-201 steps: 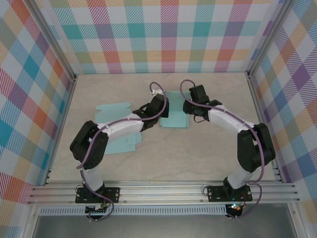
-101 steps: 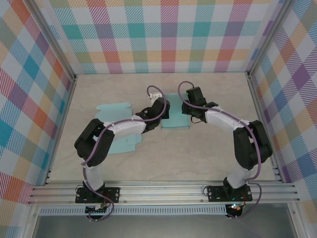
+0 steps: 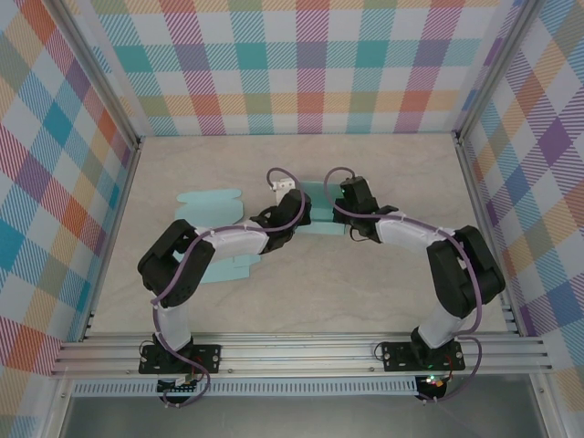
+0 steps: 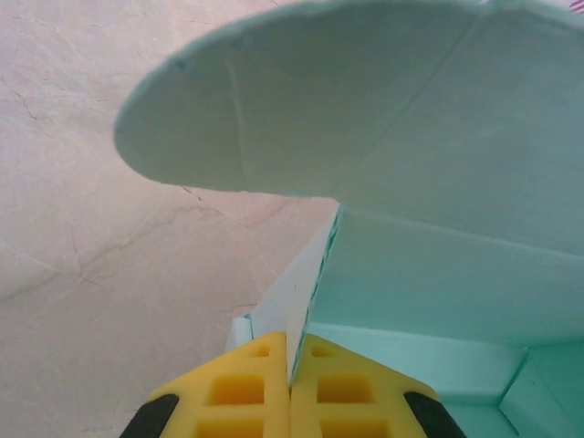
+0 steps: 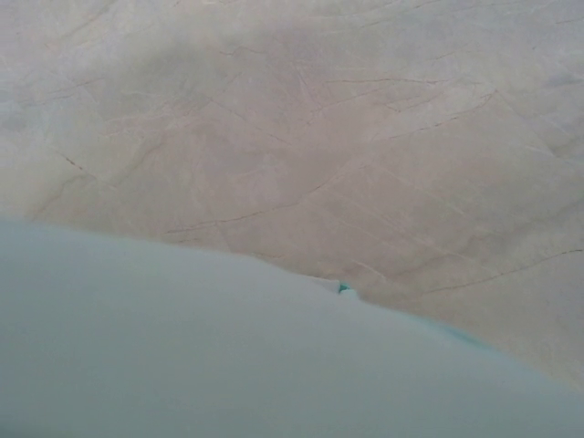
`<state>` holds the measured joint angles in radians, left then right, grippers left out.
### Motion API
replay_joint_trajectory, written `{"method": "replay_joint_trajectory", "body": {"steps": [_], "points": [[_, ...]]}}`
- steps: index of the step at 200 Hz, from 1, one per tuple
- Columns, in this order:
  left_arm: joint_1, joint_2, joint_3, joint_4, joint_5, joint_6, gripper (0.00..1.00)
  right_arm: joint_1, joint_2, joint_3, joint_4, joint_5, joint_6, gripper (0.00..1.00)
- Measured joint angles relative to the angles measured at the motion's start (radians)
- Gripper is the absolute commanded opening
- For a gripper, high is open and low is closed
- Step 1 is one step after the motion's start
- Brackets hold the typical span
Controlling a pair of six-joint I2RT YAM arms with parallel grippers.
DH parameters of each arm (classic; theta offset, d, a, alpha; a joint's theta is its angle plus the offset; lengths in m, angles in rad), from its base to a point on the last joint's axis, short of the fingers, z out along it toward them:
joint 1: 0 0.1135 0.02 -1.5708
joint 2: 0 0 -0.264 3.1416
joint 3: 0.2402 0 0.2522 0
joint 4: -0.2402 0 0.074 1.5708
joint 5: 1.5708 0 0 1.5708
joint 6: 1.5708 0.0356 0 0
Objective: Fold the paper box
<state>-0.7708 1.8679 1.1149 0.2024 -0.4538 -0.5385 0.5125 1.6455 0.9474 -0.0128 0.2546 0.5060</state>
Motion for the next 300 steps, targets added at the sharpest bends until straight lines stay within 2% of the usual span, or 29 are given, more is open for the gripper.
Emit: {"method": "replay_joint_trajectory", "body": {"steps": [45, 77, 94, 145, 178, 220, 241, 268, 300], "points": [[-0.006, -0.04, -0.084, 0.037, 0.053, -0.003, 0.34, 0.013, -0.04, -0.068, 0.058, 0.007, -0.025, 0.13], [-0.014, -0.071, -0.114, 0.036, 0.098, 0.002, 0.48, 0.021, -0.055, -0.101, 0.089, 0.015, -0.046, 0.12], [-0.014, -0.095, -0.117, 0.036, 0.114, 0.011, 0.64, 0.022, -0.055, -0.109, 0.102, 0.022, -0.05, 0.12], [-0.016, -0.186, -0.171, 0.037, 0.142, 0.005, 1.0, 0.026, -0.06, -0.123, 0.119, 0.041, -0.058, 0.11], [-0.017, -0.257, -0.211, 0.036, 0.15, 0.007, 1.0, 0.027, -0.06, -0.123, 0.118, 0.041, -0.077, 0.11], [-0.017, -0.42, -0.262, 0.019, 0.139, 0.008, 1.0, 0.035, -0.06, -0.121, 0.114, 0.042, -0.108, 0.11], [-0.016, -0.513, -0.254, -0.018, 0.114, 0.01, 0.96, 0.041, -0.06, -0.116, 0.106, 0.042, -0.127, 0.11], [0.027, -0.54, -0.126, -0.165, 0.113, 0.027, 0.91, 0.052, -0.06, -0.112, 0.099, 0.042, -0.15, 0.12], [0.149, -0.465, 0.1, -0.293, 0.207, 0.068, 0.75, 0.066, -0.06, -0.109, 0.093, 0.05, -0.18, 0.12]]}}
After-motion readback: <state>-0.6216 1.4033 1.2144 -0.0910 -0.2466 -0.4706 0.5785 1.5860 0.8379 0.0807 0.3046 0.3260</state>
